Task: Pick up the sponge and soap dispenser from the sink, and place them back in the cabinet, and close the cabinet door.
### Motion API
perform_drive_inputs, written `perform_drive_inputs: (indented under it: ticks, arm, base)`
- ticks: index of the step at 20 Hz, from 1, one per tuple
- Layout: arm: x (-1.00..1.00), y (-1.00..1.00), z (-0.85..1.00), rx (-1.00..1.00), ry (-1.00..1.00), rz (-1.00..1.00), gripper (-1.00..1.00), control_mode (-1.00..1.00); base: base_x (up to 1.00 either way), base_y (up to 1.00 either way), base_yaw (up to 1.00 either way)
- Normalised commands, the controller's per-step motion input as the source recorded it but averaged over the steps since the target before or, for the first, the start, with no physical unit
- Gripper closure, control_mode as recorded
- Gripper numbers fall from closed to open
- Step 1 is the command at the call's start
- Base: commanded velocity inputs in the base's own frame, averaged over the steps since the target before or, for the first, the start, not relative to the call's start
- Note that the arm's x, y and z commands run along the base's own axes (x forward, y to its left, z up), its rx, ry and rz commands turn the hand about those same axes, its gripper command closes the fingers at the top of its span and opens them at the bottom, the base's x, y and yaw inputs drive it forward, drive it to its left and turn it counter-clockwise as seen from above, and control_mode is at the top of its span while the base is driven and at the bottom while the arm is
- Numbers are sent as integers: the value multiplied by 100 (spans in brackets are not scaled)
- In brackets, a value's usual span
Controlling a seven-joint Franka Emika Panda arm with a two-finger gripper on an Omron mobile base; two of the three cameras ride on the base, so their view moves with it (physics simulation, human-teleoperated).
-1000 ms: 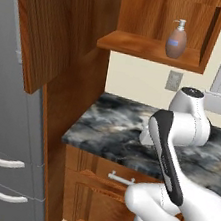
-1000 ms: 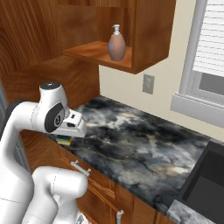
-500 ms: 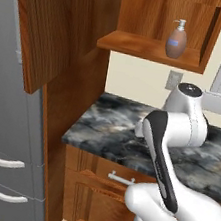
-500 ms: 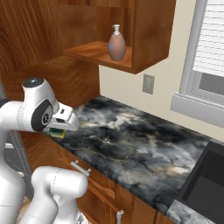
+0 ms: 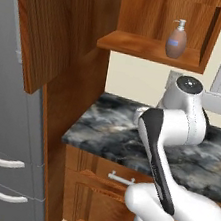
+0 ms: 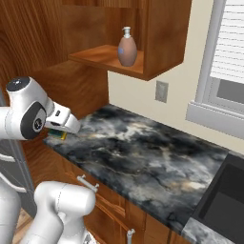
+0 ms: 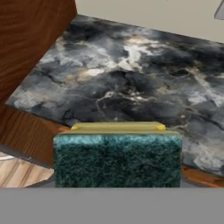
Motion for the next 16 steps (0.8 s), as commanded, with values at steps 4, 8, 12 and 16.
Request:
perform_drive_inputs:
  ticks: [4,8,12,16]
  arm:
    - [17,4,39,-1,-5,-5,100,-100]
    - [3,0,42,0,-6,-3,100,-100]
    - [2,0,36,-2,-8,-5,100,-100]
    - [10,5,34,-3,-7,-6,100,-100]
  base:
    - [0,0,0]
    - [0,0,0]
    - [0,0,0]
    - [0,0,0]
